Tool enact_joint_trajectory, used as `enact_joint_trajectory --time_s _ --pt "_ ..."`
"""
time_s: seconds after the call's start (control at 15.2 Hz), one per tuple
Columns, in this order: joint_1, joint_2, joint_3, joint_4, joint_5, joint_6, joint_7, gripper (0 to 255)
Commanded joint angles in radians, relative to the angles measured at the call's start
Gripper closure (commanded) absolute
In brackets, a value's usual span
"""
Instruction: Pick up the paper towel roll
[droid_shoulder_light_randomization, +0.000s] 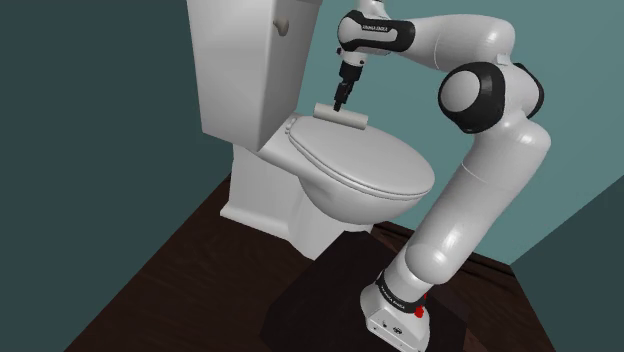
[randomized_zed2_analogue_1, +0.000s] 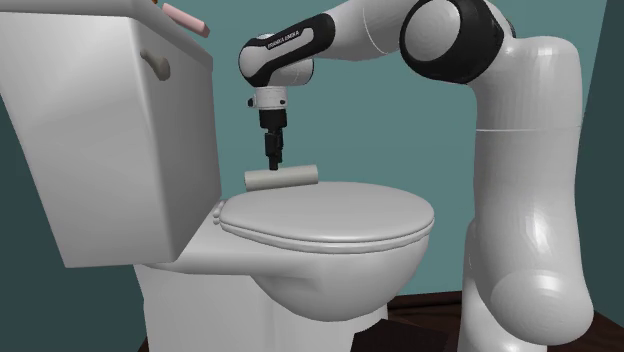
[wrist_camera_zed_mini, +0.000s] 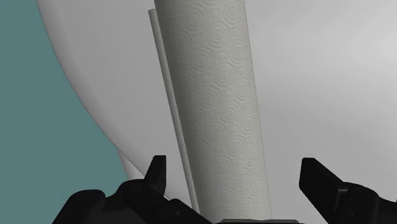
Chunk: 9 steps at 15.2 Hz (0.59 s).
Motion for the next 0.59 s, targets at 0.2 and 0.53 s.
enact_joint_trajectory --time_s 0.2,0.53 --pt "-0.002 0.008 -0.001 -0.052 0.002 0.061 -0.004 0" --pt "-0.001 0.011 -0.001 -0.085 0.002 0.096 -0.002 255"
